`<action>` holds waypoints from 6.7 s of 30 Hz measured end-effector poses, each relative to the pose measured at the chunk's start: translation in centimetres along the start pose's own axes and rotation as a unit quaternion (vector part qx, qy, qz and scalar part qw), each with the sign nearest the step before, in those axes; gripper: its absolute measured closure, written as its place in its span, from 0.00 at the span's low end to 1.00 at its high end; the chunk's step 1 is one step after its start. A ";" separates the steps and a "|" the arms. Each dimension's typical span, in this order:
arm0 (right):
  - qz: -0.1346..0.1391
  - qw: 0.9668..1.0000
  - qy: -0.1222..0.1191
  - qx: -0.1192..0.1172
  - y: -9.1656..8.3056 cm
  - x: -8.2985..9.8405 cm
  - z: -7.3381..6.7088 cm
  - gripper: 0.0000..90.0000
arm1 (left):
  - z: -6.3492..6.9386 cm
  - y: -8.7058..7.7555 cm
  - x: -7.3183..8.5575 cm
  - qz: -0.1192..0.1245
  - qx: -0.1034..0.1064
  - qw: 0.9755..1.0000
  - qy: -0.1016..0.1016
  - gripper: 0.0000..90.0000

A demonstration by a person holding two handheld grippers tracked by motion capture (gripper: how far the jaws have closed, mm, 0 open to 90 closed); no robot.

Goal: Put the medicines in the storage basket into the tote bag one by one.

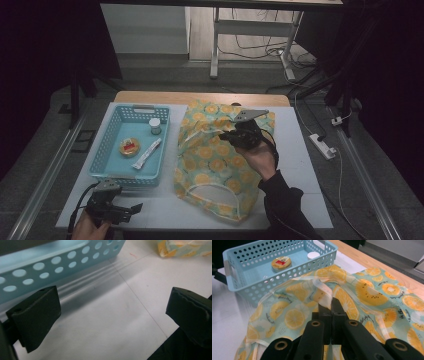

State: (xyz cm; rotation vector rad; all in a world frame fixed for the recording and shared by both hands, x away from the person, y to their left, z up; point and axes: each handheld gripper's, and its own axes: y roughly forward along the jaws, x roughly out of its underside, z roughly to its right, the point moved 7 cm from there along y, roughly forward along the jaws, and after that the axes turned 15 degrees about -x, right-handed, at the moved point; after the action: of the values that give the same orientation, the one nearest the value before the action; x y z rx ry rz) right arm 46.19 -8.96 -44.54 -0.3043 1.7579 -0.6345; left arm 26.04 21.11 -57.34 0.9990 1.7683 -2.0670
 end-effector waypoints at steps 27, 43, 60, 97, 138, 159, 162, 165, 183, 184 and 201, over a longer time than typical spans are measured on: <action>-0.026 1.000 0.003 -0.015 0.9 1.4 0.0 1.00 | -0.3 -3.5 -1.8 0.048 0.016 0.999 -0.010 0.00; -0.023 0.999 0.011 -0.026 0.9 1.6 0.2 1.00 | -1.7 -4.7 -3.3 0.053 0.022 0.998 -0.014 0.00; -0.027 0.999 0.011 -0.031 0.9 1.7 0.2 1.00 | -3.6 -3.1 -6.3 0.053 0.002 0.999 0.003 0.01; -0.024 0.999 0.003 -0.031 0.9 1.5 0.1 1.00 | -8.1 3.1 -12.8 -0.015 -0.029 0.999 0.002 0.00; -0.025 0.999 -0.003 -0.032 0.6 1.5 0.1 1.00 | -11.7 11.5 -13.2 -0.154 -0.082 0.985 -0.007 0.00; -0.023 0.999 -0.002 -0.029 0.5 1.5 0.2 1.00 | -11.8 11.4 -12.5 -0.206 -0.123 0.971 -0.008 0.22; -0.023 0.999 -0.001 -0.030 0.5 1.5 0.2 1.00 | -11.8 11.0 -12.9 -0.195 -0.127 0.973 -0.006 0.22; -0.022 0.999 -0.001 -0.029 0.5 1.5 0.3 1.00 | -11.7 10.5 -13.4 -0.179 -0.127 0.976 -0.009 0.22; -0.011 1.000 0.001 -0.028 0.1 1.3 0.3 1.00 | -8.8 5.9 -16.5 -0.059 -0.067 0.996 0.009 0.22; -0.011 1.000 0.001 -0.027 0.1 1.2 0.3 1.00 | -8.4 5.7 -16.6 -0.053 -0.062 0.997 0.013 0.22; -0.010 1.000 0.001 -0.028 0.1 1.2 0.2 1.00 | -1.4 2.6 -17.9 -0.003 0.009 0.997 0.081 0.22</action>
State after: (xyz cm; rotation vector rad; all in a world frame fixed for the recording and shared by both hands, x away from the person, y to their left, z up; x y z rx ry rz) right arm 46.08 -9.56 -45.66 -0.3613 1.7780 -0.6004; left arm 41.23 17.48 -48.05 1.1976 1.8330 -2.0615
